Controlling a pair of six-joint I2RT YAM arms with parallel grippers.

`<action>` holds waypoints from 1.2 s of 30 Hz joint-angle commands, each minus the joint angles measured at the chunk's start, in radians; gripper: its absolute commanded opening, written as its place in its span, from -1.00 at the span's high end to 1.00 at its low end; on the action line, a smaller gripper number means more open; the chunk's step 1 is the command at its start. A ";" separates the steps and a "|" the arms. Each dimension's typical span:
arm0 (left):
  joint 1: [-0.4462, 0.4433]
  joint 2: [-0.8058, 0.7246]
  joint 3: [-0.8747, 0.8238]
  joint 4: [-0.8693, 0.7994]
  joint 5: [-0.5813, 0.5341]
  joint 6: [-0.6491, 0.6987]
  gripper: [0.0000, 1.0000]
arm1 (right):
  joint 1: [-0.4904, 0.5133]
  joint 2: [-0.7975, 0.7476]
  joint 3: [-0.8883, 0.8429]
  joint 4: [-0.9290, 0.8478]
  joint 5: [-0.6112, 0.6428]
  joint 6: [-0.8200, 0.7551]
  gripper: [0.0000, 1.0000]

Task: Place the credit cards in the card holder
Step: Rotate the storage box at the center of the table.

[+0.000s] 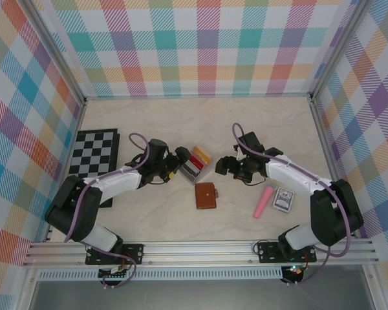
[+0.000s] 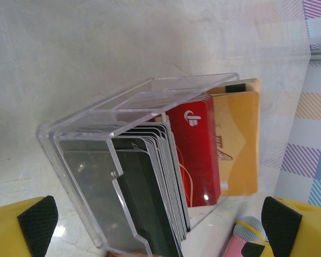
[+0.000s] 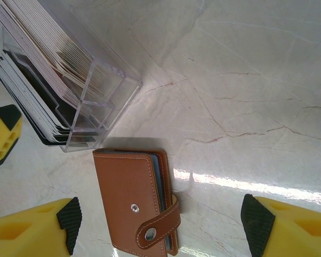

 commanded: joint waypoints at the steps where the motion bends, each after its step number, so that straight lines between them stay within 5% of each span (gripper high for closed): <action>1: -0.015 0.048 0.023 0.072 0.037 -0.025 -1.00 | -0.006 0.000 0.010 0.004 0.000 -0.014 -0.62; 22: -0.091 0.285 0.228 0.146 0.126 -0.036 -1.00 | -0.070 -0.070 -0.019 -0.056 0.107 0.005 -0.55; 31: -0.100 0.174 0.202 0.020 0.030 0.036 -1.00 | -0.088 -0.041 0.094 -0.110 0.088 -0.152 -0.45; 36: -0.098 0.044 0.159 -0.105 -0.082 0.098 -1.00 | -0.033 0.050 0.222 -0.213 0.206 -0.246 -0.34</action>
